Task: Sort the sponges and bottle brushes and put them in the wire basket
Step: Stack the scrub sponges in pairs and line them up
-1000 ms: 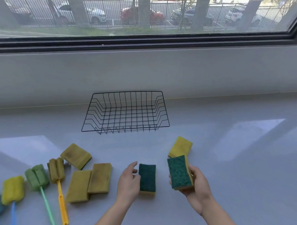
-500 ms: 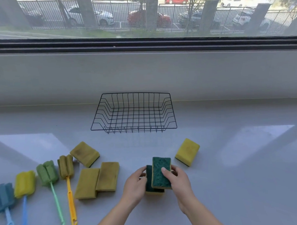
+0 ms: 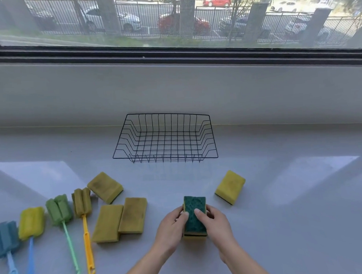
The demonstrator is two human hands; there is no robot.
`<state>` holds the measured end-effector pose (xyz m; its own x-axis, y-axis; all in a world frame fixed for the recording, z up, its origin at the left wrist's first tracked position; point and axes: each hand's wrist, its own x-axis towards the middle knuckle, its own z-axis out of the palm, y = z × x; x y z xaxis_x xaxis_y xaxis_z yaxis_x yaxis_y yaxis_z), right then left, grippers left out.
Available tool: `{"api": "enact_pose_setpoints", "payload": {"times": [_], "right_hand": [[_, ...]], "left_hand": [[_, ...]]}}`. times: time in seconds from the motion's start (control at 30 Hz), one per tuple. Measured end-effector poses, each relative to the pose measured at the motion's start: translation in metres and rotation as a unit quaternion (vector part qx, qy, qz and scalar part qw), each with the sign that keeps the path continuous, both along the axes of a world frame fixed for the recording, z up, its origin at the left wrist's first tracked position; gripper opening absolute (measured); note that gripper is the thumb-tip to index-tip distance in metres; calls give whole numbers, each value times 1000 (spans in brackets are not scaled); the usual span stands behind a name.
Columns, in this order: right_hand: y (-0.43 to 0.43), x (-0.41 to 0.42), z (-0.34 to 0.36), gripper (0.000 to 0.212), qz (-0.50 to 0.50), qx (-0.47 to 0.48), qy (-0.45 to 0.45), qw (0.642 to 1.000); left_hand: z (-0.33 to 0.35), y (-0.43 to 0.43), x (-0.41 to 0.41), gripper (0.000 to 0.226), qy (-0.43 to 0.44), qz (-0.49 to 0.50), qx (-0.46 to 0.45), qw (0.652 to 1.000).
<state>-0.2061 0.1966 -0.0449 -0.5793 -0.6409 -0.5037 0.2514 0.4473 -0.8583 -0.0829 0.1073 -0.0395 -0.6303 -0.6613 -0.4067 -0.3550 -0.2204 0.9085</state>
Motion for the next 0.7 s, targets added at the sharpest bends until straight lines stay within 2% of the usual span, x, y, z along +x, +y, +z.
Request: {"api": "enact_pose_setpoints", "payload": {"times": [0.23,0.37,0.53,0.63,0.7], "right_hand": [[12,-24,6,17,-27,-3,34,999],[16,-41,4,27,-48,26,57,997],[25,-48,-1,37,-58,53,49,996],[29,-61,-1,36,-118,64,101,986],[28,-76,2,38,-147,65,145,976]], "left_hand": [[4,9,-27,24,5,-9,-2,1000],[5,16,-47,19,-7,-14,-6,1000],[1,13,-46,36,-63,-20,-28,997],[-2,-1,-27,42,-93,0,-96,991],[-5,-17,-8,38,-116,11,-199,973]]}}
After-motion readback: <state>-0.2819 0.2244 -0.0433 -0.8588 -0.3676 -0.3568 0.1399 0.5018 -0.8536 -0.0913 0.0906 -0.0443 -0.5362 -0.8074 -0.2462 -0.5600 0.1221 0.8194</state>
